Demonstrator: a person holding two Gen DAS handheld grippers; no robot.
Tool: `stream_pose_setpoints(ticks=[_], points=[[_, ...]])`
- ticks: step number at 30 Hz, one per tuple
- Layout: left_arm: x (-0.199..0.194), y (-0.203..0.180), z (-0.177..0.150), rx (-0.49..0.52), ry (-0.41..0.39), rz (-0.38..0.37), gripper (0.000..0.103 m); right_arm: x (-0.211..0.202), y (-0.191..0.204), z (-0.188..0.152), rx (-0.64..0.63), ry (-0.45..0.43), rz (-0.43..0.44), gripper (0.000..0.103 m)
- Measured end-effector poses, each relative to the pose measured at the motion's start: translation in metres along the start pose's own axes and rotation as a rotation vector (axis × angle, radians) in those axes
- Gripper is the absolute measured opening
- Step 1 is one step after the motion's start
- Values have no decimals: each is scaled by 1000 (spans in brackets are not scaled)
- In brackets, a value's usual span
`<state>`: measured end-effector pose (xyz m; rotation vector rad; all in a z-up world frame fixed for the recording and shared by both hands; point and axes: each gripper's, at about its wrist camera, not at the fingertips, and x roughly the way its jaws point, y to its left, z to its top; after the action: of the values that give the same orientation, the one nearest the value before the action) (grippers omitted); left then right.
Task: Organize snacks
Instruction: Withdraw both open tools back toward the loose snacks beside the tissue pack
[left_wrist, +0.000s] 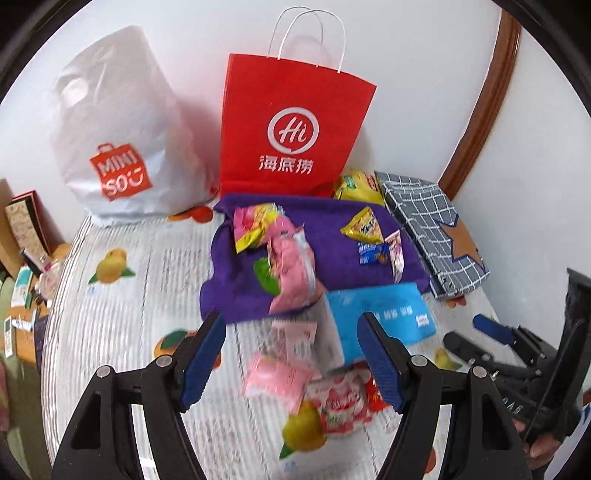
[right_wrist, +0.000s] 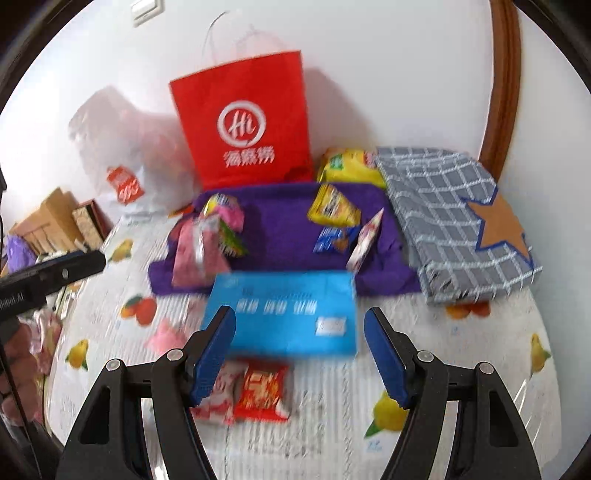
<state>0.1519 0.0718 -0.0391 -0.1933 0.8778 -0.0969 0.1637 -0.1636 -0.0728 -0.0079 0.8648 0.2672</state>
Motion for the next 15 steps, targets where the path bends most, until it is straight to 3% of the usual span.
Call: stream_pose_setpoints(ticks=[9,15], points=[[-5,-2,-37,13,4,21,72,8,9,-43,-3,41,-4,66],[7,16,-60,-33,42,43,72,20,8,-58,3,53,-4,64]])
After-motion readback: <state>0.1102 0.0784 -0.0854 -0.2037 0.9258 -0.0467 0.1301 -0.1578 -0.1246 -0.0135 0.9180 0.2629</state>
